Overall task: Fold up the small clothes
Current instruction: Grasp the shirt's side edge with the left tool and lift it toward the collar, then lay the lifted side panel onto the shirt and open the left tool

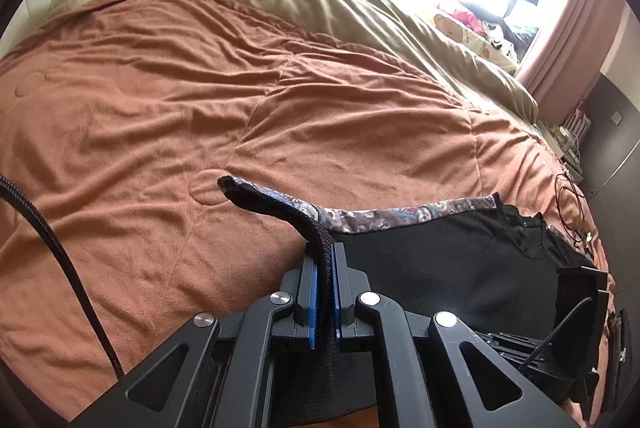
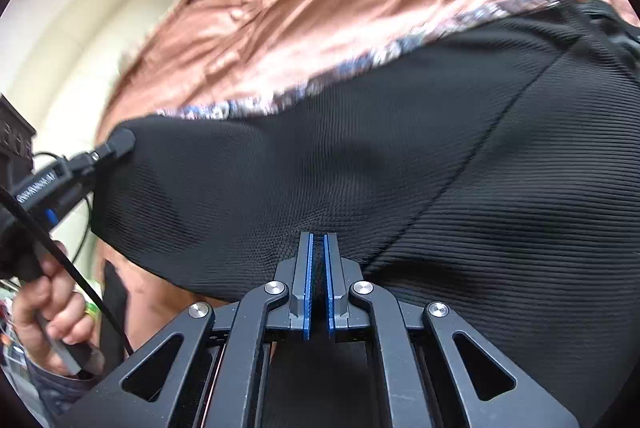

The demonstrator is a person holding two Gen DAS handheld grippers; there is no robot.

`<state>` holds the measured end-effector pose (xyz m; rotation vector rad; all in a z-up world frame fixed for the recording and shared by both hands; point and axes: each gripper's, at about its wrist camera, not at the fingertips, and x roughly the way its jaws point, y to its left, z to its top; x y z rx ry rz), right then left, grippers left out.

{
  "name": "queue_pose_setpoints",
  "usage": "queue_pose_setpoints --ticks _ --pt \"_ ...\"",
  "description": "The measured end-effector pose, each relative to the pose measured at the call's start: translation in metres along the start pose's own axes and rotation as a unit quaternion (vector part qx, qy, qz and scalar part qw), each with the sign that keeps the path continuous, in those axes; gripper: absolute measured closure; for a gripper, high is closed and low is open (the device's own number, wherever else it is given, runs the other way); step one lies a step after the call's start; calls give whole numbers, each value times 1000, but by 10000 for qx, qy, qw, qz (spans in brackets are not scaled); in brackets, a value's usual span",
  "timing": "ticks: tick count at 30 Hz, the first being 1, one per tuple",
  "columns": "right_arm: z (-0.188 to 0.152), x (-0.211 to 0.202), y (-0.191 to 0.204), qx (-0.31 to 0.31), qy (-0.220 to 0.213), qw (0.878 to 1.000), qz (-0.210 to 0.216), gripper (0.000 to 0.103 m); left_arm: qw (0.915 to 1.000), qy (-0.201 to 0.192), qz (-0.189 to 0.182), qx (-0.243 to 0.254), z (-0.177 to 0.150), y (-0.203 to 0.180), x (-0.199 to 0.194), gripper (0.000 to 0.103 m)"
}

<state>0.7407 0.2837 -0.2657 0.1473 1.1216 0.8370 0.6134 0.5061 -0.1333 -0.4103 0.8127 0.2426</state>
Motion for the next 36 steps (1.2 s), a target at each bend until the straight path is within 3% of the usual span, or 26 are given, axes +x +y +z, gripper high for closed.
queue_pose_setpoints --ticks 2,3,4,6,13,21,31,36 --pt "2 -19 -7 91 -198 9998 39 92 9999 -75 21 113 8 -14 -8 97" --pt "1 -29 -13 168 -299 9994 103 77 9998 -105 28 157 11 -20 -11 97" --pt "1 -39 -19 248 -398 9988 150 56 9997 -132 31 210 15 -29 -14 97" --pt "-4 -55 -28 345 -600 9975 117 43 9993 -170 41 343 20 -45 -20 97" --pt "-12 -96 -69 809 -915 9924 130 43 9963 -194 72 834 31 -115 -27 97" --pt "-2 -146 -108 1193 -1153 9861 13 43 9903 -69 36 1384 23 -190 -14 97" --pt "-7 -180 -170 1946 -1279 9724 164 43 9829 220 -288 1803 1 -269 15 97" --pt "-8 -186 -178 2015 -1267 9711 147 43 9766 503 -341 2064 -13 -290 31 76"
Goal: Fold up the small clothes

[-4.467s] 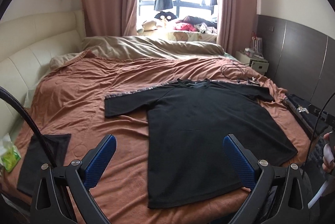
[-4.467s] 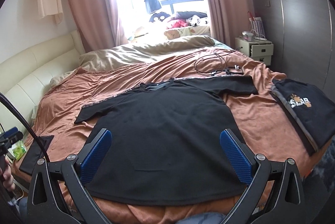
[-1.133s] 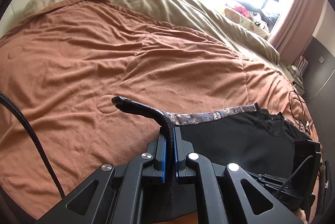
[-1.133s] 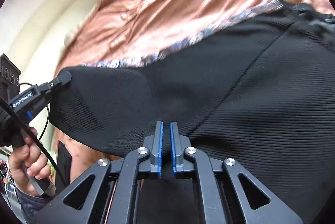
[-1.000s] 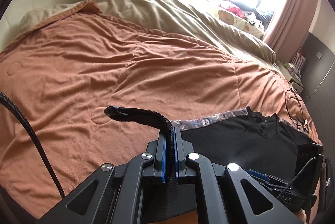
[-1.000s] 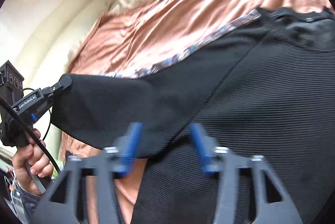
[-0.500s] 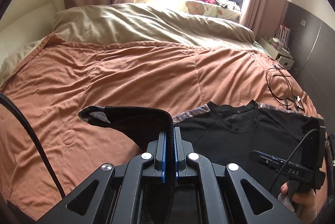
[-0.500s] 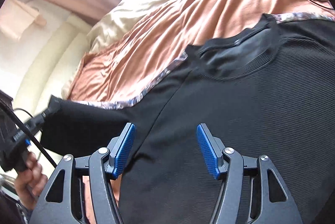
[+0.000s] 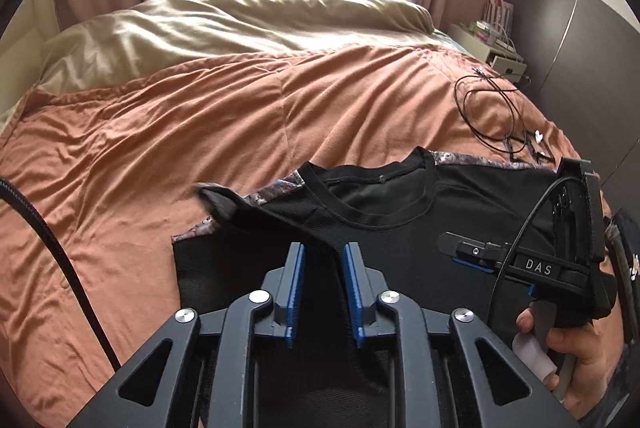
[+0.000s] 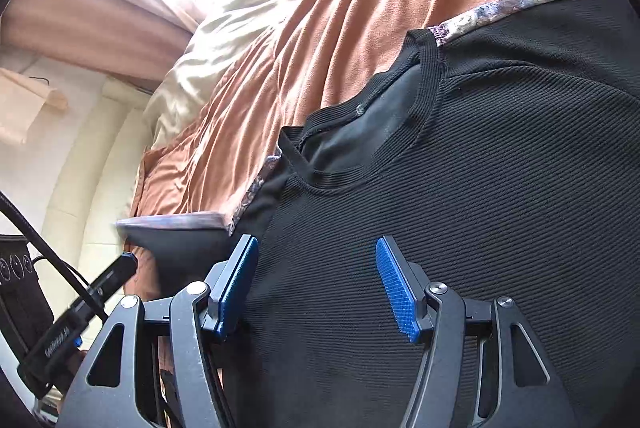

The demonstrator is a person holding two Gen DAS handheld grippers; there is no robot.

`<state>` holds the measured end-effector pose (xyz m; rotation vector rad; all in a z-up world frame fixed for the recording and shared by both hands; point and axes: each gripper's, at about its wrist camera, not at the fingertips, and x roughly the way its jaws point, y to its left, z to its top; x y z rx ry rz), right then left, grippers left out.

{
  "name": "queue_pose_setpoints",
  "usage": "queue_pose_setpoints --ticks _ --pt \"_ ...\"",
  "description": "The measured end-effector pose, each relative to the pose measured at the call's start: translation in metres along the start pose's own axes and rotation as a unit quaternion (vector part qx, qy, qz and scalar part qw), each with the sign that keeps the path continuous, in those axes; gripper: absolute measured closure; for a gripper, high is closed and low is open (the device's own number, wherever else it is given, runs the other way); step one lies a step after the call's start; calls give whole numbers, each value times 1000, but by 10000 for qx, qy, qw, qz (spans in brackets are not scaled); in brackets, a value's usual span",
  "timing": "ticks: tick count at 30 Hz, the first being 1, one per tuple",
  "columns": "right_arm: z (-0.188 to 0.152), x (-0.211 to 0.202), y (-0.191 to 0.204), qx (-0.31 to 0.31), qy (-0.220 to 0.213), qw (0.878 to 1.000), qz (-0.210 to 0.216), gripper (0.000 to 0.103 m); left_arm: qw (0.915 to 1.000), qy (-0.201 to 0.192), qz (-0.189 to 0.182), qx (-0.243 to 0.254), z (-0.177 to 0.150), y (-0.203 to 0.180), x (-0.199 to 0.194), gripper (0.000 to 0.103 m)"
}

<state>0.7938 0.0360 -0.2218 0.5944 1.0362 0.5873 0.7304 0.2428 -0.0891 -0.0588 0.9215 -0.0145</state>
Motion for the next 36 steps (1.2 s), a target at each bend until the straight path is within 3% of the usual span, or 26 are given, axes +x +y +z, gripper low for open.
queue_pose_setpoints --ticks 9,16,17,19,24,26,27,28,36 --pt "-4 22 13 -359 231 9991 41 43 9987 183 302 -380 -20 48 4 75" --pt "-9 52 30 -791 464 9956 -198 44 9953 383 349 -814 -60 103 20 75" --pt "-11 57 31 -822 504 9950 -269 45 9945 430 342 -890 -66 110 25 75" --pt "-14 64 32 -878 567 9938 -377 60 9926 542 328 -1034 -80 123 35 75" --pt "-18 73 35 -1017 624 9901 -736 69 9904 709 192 -1174 -108 141 50 75" --pt "-19 72 38 -1085 637 9888 -807 81 9896 765 104 -1210 -117 144 53 75" --pt "-20 73 39 -1087 663 9884 -833 94 9894 786 65 -1217 -121 145 54 75" --pt "-20 73 39 -1043 631 9886 -886 101 9892 806 37 -1222 -125 145 54 75" --pt "-42 66 42 -757 587 9890 -1127 103 9872 842 -143 -1347 -151 145 52 75"
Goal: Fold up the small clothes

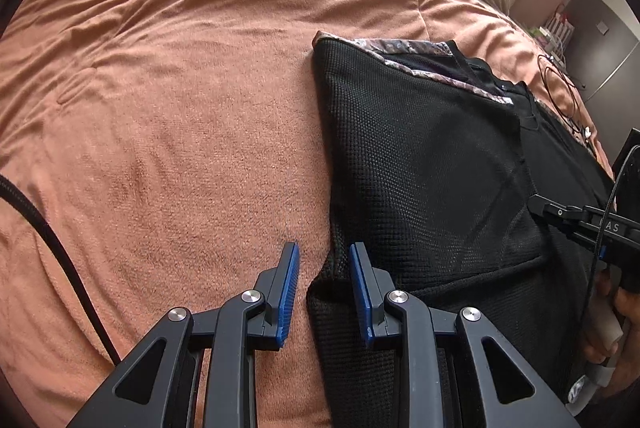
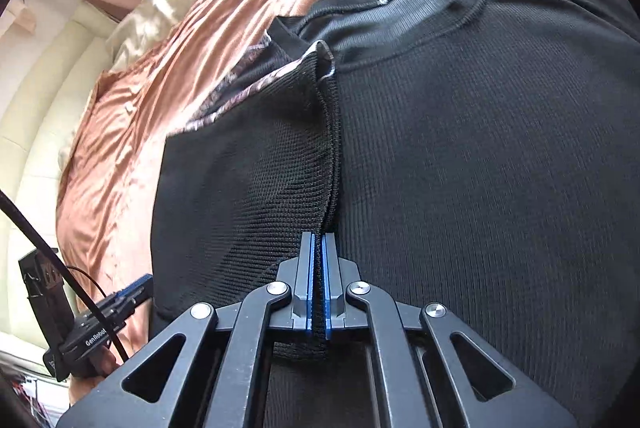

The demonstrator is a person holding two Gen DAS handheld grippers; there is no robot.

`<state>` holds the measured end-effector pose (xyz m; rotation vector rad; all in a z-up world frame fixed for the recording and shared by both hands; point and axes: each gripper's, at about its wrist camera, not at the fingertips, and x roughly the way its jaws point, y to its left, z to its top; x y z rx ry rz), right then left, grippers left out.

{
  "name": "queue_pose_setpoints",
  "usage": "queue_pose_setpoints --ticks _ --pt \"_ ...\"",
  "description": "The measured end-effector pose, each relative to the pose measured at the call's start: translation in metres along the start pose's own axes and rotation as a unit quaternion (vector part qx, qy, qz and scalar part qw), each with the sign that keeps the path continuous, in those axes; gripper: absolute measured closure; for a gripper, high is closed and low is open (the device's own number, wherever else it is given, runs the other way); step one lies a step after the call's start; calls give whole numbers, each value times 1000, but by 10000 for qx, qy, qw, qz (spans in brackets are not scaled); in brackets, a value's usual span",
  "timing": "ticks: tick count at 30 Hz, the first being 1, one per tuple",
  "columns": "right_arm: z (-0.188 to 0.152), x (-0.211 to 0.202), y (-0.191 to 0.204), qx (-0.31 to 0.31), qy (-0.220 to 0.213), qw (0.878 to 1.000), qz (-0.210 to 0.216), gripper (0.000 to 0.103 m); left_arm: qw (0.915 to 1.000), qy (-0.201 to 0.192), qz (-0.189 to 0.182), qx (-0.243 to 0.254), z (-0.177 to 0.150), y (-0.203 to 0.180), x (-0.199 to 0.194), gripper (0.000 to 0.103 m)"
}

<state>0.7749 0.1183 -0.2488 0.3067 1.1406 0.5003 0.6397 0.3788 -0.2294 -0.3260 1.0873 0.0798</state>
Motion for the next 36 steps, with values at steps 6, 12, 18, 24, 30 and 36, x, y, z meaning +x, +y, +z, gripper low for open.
queue_pose_setpoints --ticks 6,12,18,24,30,36 --pt "-8 -17 2 124 34 9994 -332 103 10000 15 -56 -5 -2 -2 -5 75" --pt "-1 -22 1 133 185 9988 -429 101 10000 -73 -58 35 3 -5 -9 75" --pt "6 -20 -3 47 -69 9995 -293 70 9999 -72 -85 65 8 -7 -3 75" --pt "2 -13 -9 -27 -243 9994 -249 70 9999 -29 50 88 10 -9 7 73" --pt "-1 -34 -4 42 -337 9993 -182 70 9997 -16 167 -155 4 -10 -10 72" --pt "-13 -84 13 -306 -428 9986 -108 54 9993 -193 76 -298 -6 -34 -51 64"
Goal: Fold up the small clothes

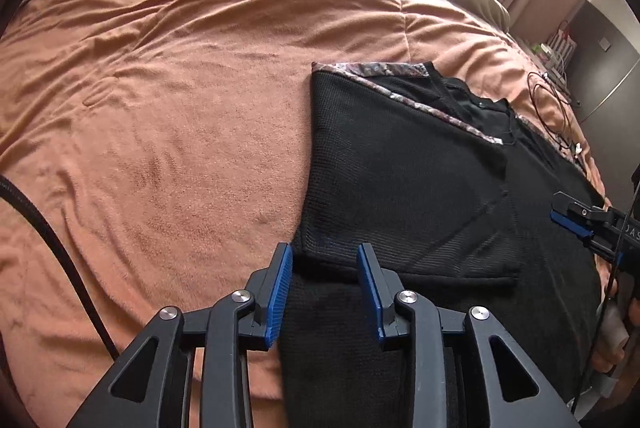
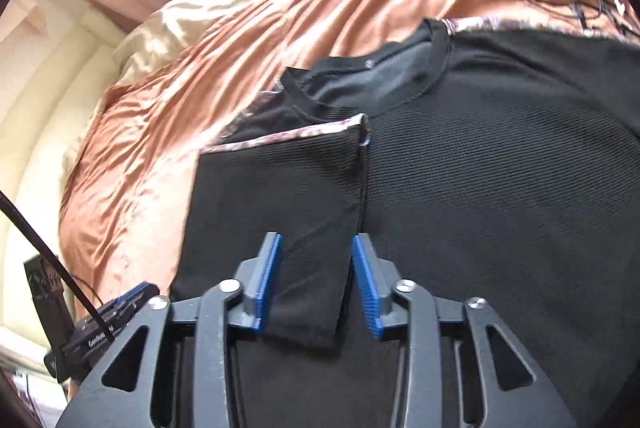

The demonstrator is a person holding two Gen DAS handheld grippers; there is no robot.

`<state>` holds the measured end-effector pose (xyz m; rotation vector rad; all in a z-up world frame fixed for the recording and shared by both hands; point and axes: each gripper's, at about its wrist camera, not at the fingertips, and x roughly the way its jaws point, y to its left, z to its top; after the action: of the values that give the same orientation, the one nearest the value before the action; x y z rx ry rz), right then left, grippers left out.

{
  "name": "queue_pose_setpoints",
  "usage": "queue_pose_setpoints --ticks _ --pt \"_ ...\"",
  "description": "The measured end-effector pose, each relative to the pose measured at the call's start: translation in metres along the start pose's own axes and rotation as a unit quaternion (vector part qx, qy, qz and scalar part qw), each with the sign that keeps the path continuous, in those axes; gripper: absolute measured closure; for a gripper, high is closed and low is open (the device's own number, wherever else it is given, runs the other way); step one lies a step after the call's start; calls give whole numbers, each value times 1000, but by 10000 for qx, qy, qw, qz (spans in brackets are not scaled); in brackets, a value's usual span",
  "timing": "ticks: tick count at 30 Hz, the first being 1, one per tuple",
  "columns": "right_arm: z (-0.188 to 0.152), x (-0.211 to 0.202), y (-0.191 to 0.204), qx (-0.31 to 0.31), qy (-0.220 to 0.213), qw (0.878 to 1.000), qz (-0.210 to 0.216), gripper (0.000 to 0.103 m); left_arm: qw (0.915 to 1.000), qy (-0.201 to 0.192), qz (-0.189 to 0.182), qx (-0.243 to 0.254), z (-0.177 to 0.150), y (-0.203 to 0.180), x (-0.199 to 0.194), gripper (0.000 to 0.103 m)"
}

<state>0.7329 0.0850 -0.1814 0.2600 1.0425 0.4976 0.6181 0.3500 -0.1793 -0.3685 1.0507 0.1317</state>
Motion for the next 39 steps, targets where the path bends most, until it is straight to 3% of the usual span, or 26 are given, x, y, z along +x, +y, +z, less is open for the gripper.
queue_pose_setpoints --ticks 1,5,7,12,17,21,25,28,39 --pt "-5 -10 0 -36 -30 10000 -34 41 10000 -52 -4 -31 -3 -5 -9 61" --pt "-24 -50 -6 -153 -175 9996 -147 32 9992 -406 73 3 -16 -28 -43 43" --pt "-34 -66 -13 -138 -237 9995 -158 24 9987 -474 160 -10 -25 -38 -55 42" --pt "-56 -105 -30 -106 -317 9992 -236 18 9986 -491 26 -188 -47 -60 -80 41" --pt "-70 -148 -46 -67 -529 9984 -173 14 9971 -731 38 -212 -71 -88 -106 24" --pt "-80 -172 -61 -72 -588 9982 -118 14 9968 -766 54 -208 -91 -112 -114 24" --pt "-92 -194 -78 -79 -635 9975 -296 14 9958 -860 -207 -248 -114 -132 -118 24" --pt "-99 -213 -89 -59 -709 9969 -328 14 9962 -860 -115 -6 -127 -152 -117 24" --pt "-118 -272 -138 208 -1182 9907 -647 14 9943 -920 -327 440 -137 -210 -120 24"
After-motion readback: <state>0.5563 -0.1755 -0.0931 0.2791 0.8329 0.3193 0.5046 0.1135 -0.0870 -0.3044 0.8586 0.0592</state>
